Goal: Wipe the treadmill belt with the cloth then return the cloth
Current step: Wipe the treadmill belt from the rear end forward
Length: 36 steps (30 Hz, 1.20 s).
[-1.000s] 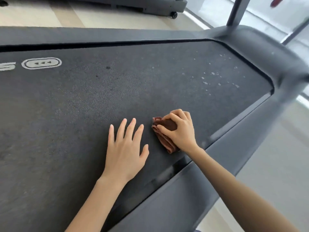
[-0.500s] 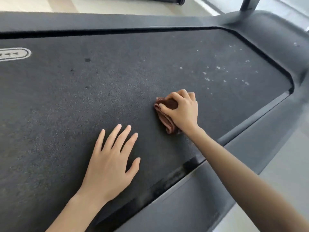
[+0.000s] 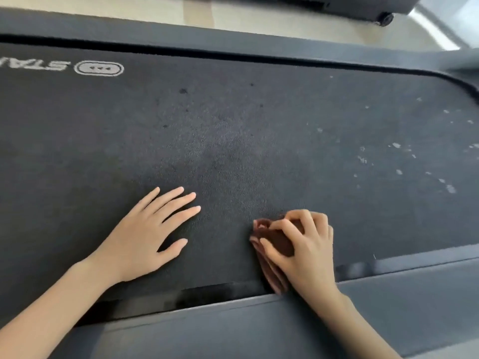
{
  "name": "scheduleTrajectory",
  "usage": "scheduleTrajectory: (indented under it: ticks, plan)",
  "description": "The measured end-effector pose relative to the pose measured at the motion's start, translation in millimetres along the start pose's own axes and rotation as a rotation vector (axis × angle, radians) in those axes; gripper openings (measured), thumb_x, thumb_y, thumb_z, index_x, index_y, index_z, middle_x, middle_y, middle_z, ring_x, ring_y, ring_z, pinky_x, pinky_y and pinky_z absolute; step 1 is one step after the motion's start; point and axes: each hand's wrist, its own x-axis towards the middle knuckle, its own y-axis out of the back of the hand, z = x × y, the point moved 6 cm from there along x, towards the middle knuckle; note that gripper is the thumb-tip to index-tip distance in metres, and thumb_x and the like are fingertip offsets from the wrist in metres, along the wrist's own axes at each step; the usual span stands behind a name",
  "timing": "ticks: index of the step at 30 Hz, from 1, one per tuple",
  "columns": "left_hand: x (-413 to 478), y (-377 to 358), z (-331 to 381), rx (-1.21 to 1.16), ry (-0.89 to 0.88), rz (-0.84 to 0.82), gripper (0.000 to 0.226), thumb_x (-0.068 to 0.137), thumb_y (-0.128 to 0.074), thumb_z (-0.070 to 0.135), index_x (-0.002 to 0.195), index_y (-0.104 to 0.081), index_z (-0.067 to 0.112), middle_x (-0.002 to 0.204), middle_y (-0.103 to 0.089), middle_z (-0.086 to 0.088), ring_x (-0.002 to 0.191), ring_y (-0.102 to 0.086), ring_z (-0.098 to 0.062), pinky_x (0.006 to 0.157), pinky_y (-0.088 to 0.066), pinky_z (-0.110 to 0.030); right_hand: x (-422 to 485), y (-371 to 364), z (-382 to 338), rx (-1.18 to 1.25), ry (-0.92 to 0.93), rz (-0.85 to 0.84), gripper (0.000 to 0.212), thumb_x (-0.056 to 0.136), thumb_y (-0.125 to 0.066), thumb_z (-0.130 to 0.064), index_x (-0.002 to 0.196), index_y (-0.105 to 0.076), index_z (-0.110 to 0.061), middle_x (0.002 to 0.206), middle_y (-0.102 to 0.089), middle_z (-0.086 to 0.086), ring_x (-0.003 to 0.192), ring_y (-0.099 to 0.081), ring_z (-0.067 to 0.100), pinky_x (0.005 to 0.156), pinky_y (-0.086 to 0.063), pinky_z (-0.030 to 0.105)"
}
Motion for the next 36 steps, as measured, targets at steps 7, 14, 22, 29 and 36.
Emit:
scheduleTrajectory:
  ticks: [7,14,22,29,36]
  plan:
    - [48.8,8.8,33.6,-0.023,0.053,0.075,0.058,0.087,-0.036,0.044,0.136,-0.05,0.016,0.145,-0.043,-0.006,0.139,-0.031,-0.024,0.113,-0.022,-0.047,90.4,-23.9,39.8,-0.044,-0.149,0.052,0.03,0.075,-0.065,-0.052,0.085,-0.067,-0.023,0.094,-0.059,-0.001,0.095,-0.05,0.031,0.076,-0.037,0.037]
    - [99.0,-11.2,62.8,-0.111,0.047,0.048,0.063,0.088,-0.031,0.048,0.139,-0.045,0.012,0.146,-0.042,-0.011,0.139,-0.031,-0.027,0.112,-0.026,-0.052,113.1,-27.6,56.4,-0.131,-0.337,0.027,0.034,0.083,-0.063,-0.051,0.101,-0.065,-0.022,0.108,-0.057,0.002,0.105,-0.048,0.027,0.089,-0.038,0.038]
    - [96.7,-12.2,58.0,-0.243,0.012,0.118,0.057,0.087,-0.034,0.046,0.124,-0.061,0.012,0.139,-0.05,-0.013,0.134,-0.038,-0.03,0.111,-0.024,-0.052,-20.3,18.0,30.5,-0.126,-0.441,0.144,0.03,0.078,-0.06,-0.054,0.09,-0.064,-0.027,0.101,-0.055,-0.006,0.099,-0.046,0.02,0.086,-0.044,0.042]
    - [102.0,-12.6,57.7,-0.244,0.007,0.125,0.055,0.084,-0.036,0.044,0.122,-0.062,0.013,0.138,-0.05,-0.013,0.133,-0.039,-0.032,0.112,-0.022,-0.051,12.3,19.6,58.4,-0.203,-0.527,0.197,0.034,0.072,-0.058,-0.057,0.08,-0.066,-0.026,0.087,-0.058,-0.008,0.091,-0.049,0.022,0.076,-0.044,0.037]
    - [101.0,-15.4,59.8,-0.172,-0.019,0.107,0.055,0.085,-0.038,0.043,0.126,-0.059,0.013,0.139,-0.049,-0.012,0.133,-0.039,-0.032,0.111,-0.025,-0.053,94.8,12.4,143.5,-0.262,-0.617,0.159,0.035,0.079,-0.067,-0.052,0.094,-0.064,-0.02,0.099,-0.057,0.003,0.104,-0.047,0.03,0.083,-0.037,0.039]
